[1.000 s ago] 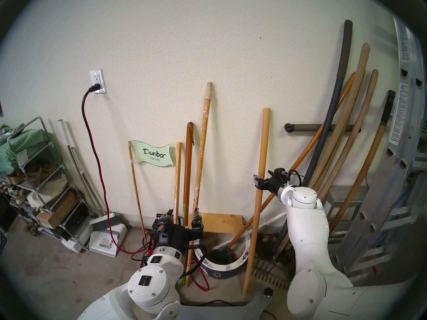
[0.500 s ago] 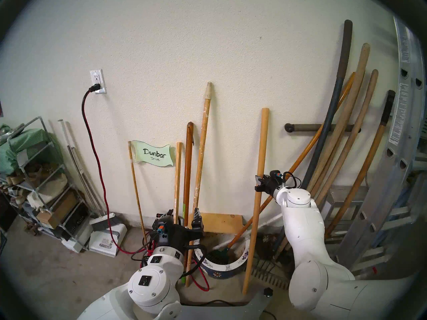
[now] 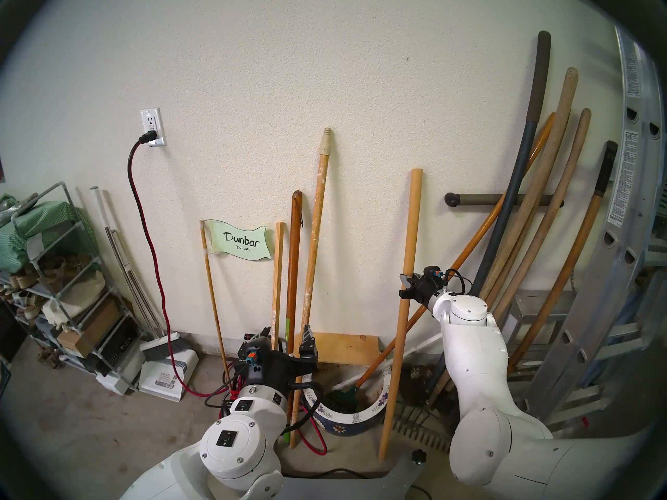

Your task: Put wooden sticks into the pot

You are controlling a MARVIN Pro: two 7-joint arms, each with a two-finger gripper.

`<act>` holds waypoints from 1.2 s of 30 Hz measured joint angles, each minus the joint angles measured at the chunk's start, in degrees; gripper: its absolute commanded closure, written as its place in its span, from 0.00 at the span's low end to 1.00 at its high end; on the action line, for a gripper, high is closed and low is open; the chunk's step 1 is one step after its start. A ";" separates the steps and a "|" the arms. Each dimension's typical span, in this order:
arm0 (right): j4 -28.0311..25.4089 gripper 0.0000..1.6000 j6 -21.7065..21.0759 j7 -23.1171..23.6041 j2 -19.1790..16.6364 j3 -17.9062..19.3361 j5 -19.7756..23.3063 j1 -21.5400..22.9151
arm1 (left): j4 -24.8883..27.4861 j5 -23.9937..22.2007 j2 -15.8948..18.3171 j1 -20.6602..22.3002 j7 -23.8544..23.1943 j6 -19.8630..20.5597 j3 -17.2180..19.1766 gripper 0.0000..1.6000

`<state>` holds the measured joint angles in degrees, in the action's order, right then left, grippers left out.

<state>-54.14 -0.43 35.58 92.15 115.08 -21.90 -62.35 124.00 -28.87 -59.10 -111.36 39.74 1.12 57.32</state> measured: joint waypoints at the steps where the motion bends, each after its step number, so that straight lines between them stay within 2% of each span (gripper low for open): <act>1: -1.60 1.00 -0.73 1.21 0.16 0.62 0.59 -0.60 | 0.00 -0.02 0.01 0.00 0.01 -0.01 -0.03 0.00; 20: -14.83 1.00 -2.90 12.78 1.88 4.15 6.63 -1.08 | 0.00 -0.19 0.21 0.11 0.07 -0.17 -0.14 0.00; 36: -26.38 1.00 -13.93 20.83 3.45 7.41 10.73 -1.10 | 0.00 -0.29 0.37 0.20 0.14 -0.28 -0.25 0.00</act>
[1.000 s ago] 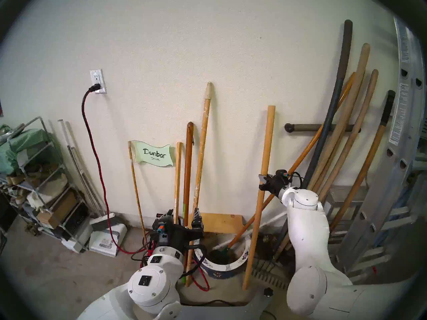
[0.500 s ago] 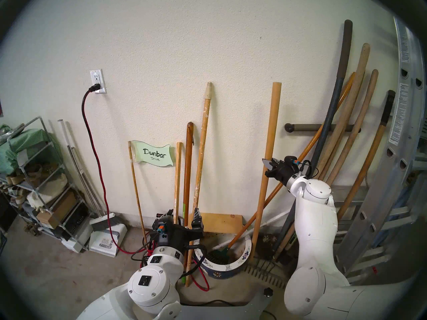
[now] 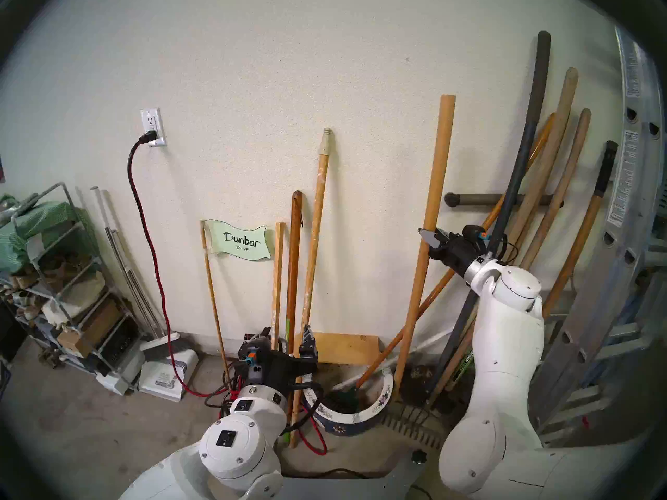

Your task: Put wooden sticks into the pot

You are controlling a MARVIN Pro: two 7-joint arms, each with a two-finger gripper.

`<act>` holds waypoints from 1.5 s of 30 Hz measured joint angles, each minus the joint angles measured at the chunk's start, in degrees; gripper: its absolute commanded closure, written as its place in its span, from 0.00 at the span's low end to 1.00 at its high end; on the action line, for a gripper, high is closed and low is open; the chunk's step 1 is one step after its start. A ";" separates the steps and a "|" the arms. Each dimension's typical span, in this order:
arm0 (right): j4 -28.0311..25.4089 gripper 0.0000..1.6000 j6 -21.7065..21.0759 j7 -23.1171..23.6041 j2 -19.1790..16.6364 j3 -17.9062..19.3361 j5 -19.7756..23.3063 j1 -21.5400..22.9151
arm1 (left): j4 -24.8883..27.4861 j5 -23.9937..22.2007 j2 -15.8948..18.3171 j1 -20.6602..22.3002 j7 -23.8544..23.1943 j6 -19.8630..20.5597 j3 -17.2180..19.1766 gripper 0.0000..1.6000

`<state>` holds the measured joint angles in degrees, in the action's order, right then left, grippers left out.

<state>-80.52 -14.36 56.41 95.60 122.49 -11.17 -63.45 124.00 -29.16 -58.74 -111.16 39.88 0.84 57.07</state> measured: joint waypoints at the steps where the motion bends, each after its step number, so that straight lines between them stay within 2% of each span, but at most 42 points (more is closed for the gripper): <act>1: -0.77 1.00 -0.90 0.55 0.06 0.17 0.24 0.03 | 0.00 -0.01 0.01 0.01 0.01 -0.01 -0.01 0.00; 12: -9.06 1.00 -7.73 5.06 0.38 0.74 2.45 1.45 | 0.00 -0.10 0.13 0.07 0.07 -0.09 -0.10 0.00; 25: -18.84 1.00 -18.43 6.72 1.47 1.30 3.73 3.24 | 0.00 -0.18 0.23 0.15 0.18 -0.16 -0.19 0.00; 34: -25.87 1.00 -27.38 6.70 2.64 1.17 3.60 3.91 | 0.00 -0.22 0.30 0.20 0.31 -0.18 -0.28 0.00; 37: -27.78 1.00 -29.58 5.15 3.02 0.63 3.34 4.03 | 0.00 -0.24 0.33 0.23 0.39 -0.19 -0.31 0.00; 45: -28.64 1.00 -31.65 2.53 3.38 -1.14 2.93 3.98 | 0.00 -0.26 0.38 0.31 0.58 -0.20 -0.39 0.00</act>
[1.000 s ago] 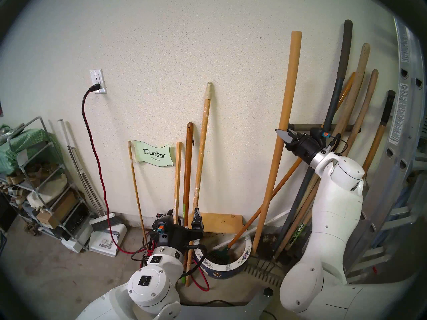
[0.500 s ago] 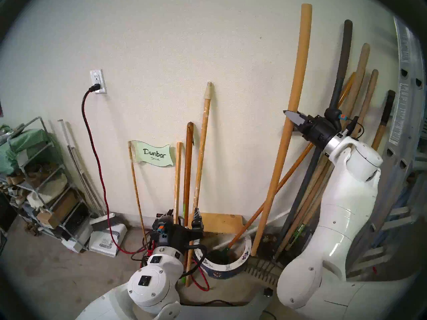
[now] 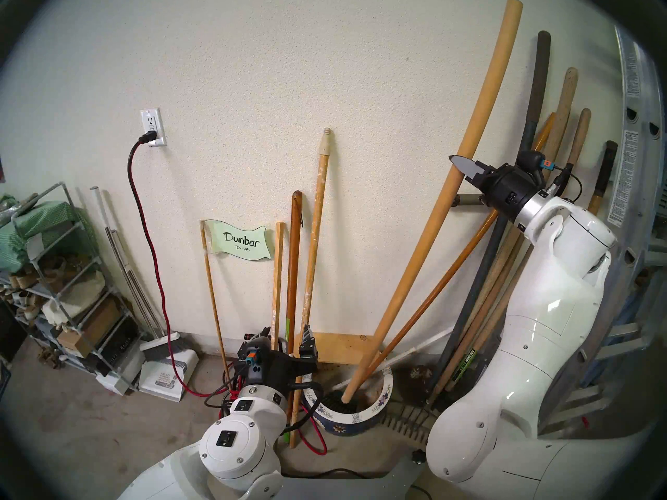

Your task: Put wooden sticks into the pot

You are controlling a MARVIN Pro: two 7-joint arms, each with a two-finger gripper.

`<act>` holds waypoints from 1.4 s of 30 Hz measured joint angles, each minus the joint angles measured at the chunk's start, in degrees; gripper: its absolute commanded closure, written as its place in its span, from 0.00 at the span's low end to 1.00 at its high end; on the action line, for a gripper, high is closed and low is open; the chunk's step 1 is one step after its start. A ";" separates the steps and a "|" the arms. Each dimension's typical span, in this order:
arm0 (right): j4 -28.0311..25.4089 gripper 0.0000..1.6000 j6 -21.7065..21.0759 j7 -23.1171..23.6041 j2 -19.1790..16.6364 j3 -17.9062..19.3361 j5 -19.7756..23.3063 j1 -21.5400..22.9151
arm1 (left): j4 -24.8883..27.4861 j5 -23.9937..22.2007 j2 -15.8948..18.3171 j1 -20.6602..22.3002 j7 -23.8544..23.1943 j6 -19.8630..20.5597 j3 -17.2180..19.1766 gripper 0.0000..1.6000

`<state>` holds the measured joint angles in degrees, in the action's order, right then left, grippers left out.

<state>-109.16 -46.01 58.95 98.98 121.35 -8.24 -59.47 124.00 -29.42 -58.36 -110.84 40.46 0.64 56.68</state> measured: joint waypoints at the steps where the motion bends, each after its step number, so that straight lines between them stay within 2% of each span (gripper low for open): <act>1: 0.15 1.00 -0.10 -0.16 0.02 -0.25 -0.01 -0.04 | 0.00 0.00 0.01 0.01 0.02 0.00 -0.01 0.00; 10: 4.48 1.00 1.25 -0.26 0.01 -1.89 -0.78 -1.24 | 0.00 -0.05 0.09 0.11 0.17 -0.03 -0.14 0.00; 16: 8.34 1.00 3.68 -0.41 -0.32 -1.93 -1.87 -2.39 | 0.00 -0.08 0.14 0.15 0.23 -0.04 -0.20 0.00; 23: 13.25 1.00 7.95 -2.07 -1.25 -0.37 -3.06 -2.86 | 0.00 -0.13 0.22 0.22 0.32 -0.07 -0.27 0.00; 31: 17.67 1.00 11.69 -2.85 -2.43 -1.19 -5.28 -3.39 | 0.00 -0.19 0.29 0.27 0.39 -0.09 -0.36 0.00; 42: 30.23 1.00 19.03 -5.44 -3.85 -3.00 -8.50 -1.53 | 0.00 -0.28 0.42 0.37 0.48 -0.17 -0.45 0.00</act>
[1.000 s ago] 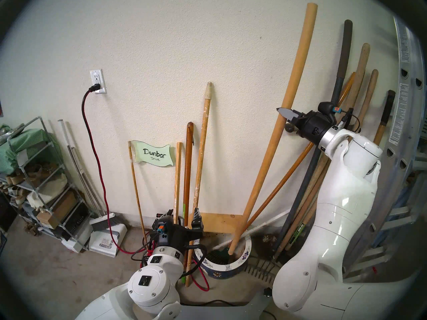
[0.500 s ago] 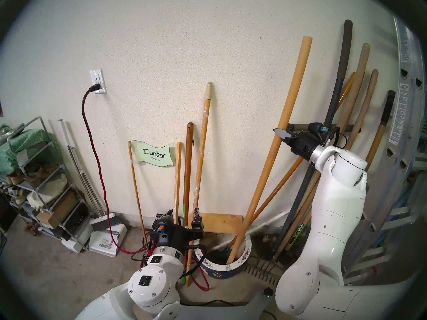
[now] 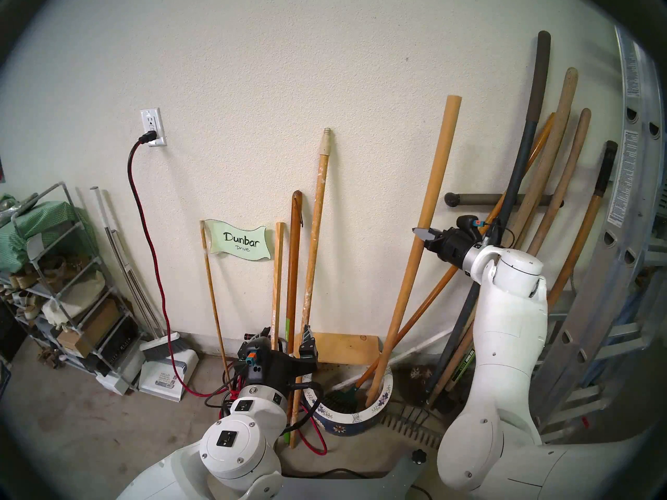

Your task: Put wooden sticks into the pot

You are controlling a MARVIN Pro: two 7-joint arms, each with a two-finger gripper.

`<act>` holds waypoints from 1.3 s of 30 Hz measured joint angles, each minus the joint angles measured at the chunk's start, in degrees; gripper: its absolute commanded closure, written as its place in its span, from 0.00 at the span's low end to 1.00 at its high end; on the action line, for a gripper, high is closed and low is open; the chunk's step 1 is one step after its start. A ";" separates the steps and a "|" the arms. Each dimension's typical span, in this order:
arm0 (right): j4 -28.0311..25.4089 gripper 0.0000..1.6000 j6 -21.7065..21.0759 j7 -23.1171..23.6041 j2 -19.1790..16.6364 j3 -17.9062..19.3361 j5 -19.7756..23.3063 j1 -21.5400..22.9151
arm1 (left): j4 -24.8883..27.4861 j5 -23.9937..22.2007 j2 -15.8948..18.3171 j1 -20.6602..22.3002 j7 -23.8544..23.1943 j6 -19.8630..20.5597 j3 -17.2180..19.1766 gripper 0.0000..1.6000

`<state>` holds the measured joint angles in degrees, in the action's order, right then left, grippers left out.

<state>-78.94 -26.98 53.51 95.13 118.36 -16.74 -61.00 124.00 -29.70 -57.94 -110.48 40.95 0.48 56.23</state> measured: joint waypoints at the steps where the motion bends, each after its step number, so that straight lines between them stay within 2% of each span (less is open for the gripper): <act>1: 1.05 1.00 0.37 -0.25 -0.13 -0.12 -0.18 0.36 | 0.00 -0.01 0.01 0.00 0.01 -0.01 -0.01 0.00; 16: 19.98 1.00 5.47 -5.08 -1.45 -2.34 -2.08 6.62 | 0.00 -0.13 0.17 0.12 0.15 -0.11 -0.16 0.00; 29: 30.10 1.00 9.53 -7.70 -3.06 -4.82 -4.69 10.55 | 0.00 -0.23 0.30 0.22 0.26 -0.19 -0.27 0.00; 39: 39.32 1.00 14.15 -11.76 -3.16 -5.77 -6.25 15.07 | 0.00 -0.29 0.42 0.30 0.37 -0.26 -0.39 0.00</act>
<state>-39.61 -12.83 41.75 91.97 112.59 -22.99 -45.93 124.00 -30.00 -57.53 -110.17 41.32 0.22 55.84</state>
